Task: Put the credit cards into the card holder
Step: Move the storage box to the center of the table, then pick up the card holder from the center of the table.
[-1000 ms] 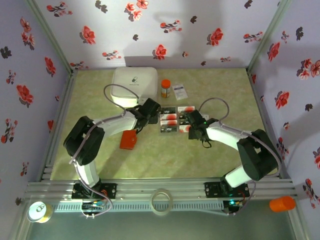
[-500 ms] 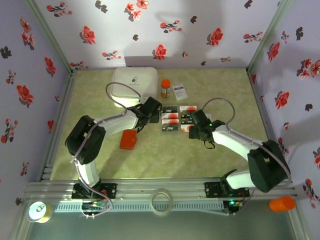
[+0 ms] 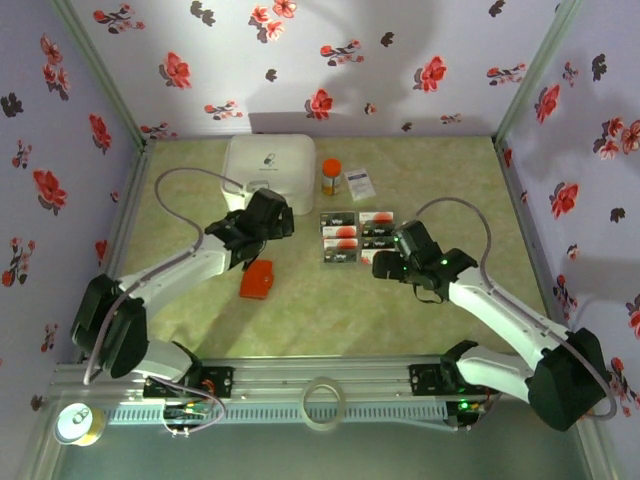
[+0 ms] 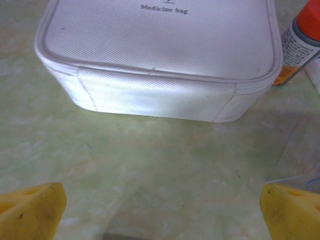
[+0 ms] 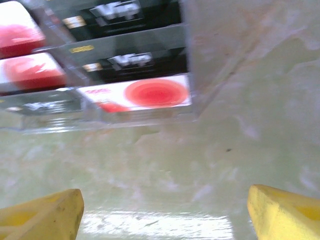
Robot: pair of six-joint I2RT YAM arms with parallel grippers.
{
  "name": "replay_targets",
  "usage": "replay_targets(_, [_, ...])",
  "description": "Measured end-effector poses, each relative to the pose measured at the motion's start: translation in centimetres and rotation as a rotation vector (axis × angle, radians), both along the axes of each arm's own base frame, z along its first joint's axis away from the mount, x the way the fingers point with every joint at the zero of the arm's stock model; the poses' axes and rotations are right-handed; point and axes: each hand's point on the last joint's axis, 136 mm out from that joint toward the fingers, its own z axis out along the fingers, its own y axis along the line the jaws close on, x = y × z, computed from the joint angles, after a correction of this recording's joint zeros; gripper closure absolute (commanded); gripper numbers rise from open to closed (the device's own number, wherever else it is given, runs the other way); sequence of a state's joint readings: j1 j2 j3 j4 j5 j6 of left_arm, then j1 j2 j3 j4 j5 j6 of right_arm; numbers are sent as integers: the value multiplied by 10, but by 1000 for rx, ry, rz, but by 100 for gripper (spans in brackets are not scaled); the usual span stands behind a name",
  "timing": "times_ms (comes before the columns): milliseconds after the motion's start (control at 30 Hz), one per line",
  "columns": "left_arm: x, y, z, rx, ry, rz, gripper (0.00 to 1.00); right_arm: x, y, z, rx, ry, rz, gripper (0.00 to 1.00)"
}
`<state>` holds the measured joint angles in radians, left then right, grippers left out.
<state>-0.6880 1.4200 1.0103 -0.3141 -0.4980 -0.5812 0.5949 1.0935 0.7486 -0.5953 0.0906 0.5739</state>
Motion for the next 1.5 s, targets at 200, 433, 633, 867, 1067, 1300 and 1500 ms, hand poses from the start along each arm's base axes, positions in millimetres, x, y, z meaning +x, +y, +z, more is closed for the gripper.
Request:
replay_targets(200, [-18,30,6,-61,-13,56,0,-15,70,15,172,-5,128,26])
replay_targets(433, [-35,66,13,-143,-41,158,0,-28,154,5,295,48,193,31])
replay_targets(633, [-48,86,24,-172,-75,192,0,-33,212,-19,392,105,170,38])
replay_targets(867, [-56,98,33,-172,-96,211,0,-35,253,-58,496,187,94,57])
replay_targets(1067, [-63,108,23,-156,-95,234,0,-34,279,-72,587,236,48,63])
replay_targets(1300, [-64,113,22,-152,-103,249,0,-32,299,-65,656,244,41,63])
replay_targets(1500, [-64,113,22,-151,-103,248,0,-31,306,-69,678,261,33,63])
